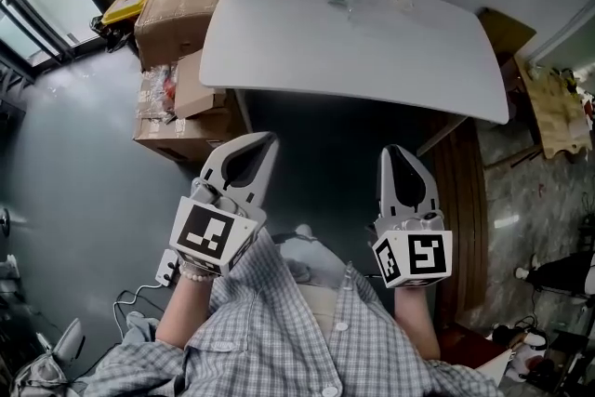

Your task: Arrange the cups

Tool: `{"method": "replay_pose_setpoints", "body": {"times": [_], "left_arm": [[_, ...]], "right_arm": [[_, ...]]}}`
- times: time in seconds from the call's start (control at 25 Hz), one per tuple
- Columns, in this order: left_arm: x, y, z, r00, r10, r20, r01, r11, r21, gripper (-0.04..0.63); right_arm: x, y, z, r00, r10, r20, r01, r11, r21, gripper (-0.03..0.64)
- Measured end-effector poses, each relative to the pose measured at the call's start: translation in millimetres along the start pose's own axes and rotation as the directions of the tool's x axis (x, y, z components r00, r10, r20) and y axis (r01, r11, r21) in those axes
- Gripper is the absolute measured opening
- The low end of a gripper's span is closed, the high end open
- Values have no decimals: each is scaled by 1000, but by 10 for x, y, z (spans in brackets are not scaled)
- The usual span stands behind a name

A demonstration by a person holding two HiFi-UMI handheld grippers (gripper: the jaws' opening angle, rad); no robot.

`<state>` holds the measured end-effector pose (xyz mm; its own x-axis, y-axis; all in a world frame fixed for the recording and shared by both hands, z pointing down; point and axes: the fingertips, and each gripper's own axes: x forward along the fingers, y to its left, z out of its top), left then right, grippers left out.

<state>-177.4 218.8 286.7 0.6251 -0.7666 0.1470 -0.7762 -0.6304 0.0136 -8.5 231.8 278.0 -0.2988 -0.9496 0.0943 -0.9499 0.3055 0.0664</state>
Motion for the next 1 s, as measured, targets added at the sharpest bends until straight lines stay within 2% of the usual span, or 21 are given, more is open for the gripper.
{"method": "replay_pose_setpoints", "body": {"times": [0.24, 0.64, 1.0], "left_arm": [[267, -145, -6, 1000, -23, -13, 23, 1000, 8, 9], [801, -365, 46, 994, -111, -21, 111, 994, 10, 9], [1443, -306, 123, 981, -190, -25, 191, 981, 21, 9]], "right_arm": [[36, -247, -128, 1000, -4, -7, 4, 1000, 8, 34], [-47, -763, -270, 993, -106, -47, 108, 993, 45, 34], [230, -1156, -273, 981, -178, -71, 182, 982, 44, 34]]}}
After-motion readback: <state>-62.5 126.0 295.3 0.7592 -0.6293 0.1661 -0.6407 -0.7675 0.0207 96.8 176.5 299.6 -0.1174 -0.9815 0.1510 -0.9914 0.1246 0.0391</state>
